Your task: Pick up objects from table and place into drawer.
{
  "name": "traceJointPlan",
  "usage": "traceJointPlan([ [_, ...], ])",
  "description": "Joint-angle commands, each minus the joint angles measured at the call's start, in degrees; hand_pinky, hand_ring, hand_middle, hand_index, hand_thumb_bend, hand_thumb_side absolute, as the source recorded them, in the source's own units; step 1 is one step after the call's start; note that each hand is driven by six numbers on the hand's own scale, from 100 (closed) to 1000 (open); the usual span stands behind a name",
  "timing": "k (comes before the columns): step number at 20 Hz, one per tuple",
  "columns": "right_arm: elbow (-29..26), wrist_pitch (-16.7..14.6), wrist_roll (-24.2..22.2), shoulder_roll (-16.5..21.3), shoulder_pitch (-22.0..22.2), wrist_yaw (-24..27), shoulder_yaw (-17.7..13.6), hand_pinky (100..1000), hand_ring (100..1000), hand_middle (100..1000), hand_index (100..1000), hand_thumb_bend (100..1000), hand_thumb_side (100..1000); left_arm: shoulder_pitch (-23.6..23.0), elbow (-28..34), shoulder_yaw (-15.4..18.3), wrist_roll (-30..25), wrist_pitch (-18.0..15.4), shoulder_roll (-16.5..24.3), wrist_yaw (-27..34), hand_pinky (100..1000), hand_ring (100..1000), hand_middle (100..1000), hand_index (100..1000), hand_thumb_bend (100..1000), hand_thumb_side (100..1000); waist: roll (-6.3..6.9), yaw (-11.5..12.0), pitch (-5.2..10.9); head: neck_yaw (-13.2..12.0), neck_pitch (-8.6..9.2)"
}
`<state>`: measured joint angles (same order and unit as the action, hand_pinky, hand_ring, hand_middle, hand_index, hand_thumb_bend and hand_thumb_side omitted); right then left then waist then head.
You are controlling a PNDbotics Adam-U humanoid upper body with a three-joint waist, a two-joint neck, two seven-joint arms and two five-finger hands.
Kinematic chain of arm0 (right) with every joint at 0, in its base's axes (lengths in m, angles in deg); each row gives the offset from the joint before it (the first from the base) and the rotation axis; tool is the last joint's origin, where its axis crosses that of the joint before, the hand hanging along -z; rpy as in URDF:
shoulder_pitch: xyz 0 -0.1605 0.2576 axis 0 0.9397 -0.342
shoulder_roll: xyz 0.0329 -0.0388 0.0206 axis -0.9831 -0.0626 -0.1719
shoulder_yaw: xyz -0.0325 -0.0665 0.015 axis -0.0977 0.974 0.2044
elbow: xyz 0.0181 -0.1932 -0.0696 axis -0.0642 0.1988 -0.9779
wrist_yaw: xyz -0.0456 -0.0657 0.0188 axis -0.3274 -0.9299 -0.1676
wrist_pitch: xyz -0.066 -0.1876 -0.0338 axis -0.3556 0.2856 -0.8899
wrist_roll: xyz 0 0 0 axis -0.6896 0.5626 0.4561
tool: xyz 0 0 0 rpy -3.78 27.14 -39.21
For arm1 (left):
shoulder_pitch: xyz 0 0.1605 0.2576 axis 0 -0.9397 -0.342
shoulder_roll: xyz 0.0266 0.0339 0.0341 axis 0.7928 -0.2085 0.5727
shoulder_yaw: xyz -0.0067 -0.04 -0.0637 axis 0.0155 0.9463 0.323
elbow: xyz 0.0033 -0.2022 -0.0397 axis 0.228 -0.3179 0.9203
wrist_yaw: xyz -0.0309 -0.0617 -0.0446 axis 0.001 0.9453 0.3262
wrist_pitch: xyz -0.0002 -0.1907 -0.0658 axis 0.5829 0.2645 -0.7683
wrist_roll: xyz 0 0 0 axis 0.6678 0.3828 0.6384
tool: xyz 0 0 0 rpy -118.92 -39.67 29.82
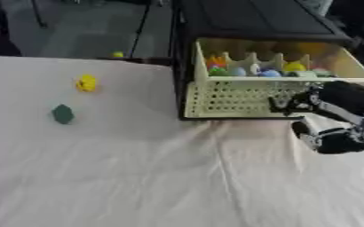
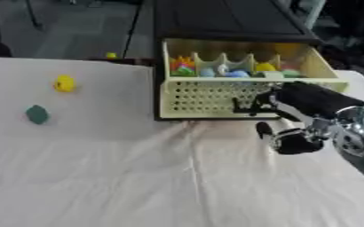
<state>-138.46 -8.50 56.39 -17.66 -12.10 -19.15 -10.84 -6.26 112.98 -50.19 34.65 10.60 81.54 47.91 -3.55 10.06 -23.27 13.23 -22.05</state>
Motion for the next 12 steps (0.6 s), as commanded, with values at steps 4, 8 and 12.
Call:
traceJointPlan([
  [4, -0.90, -0.95, 0.71, 0.43, 0.38, -0.03, 0.51, 100, 100, 100, 550, 100, 119, 0.47, 0.76, 0.38, 0.22, 0.09, 0.31, 0.33, 520, 705, 847, 902, 213, 939, 0.40, -0.46, 1.52, -0.27, -0.24],
  [8, -0.90, -1.64, 1.35, 0.12, 0.57, -0.12, 0.61, 100, 100, 100, 664, 100, 131, 0.42, 0.76, 0.35, 0.16, 0.20, 0.20, 0.36, 519, 706, 847, 902, 212, 940, 0.45, -0.60, 1.48, -0.30, -0.18],
  [12, -0.90, -3.34, 3.24, -0.89, 1.11, 0.29, 0.04, 100, 100, 100, 813, 100, 142, 0.39, 0.76, 0.43, 0.17, 0.22, 0.18, 0.33, 519, 706, 847, 901, 211, 940, 0.48, -0.88, 1.43, -0.50, -0.24],
])
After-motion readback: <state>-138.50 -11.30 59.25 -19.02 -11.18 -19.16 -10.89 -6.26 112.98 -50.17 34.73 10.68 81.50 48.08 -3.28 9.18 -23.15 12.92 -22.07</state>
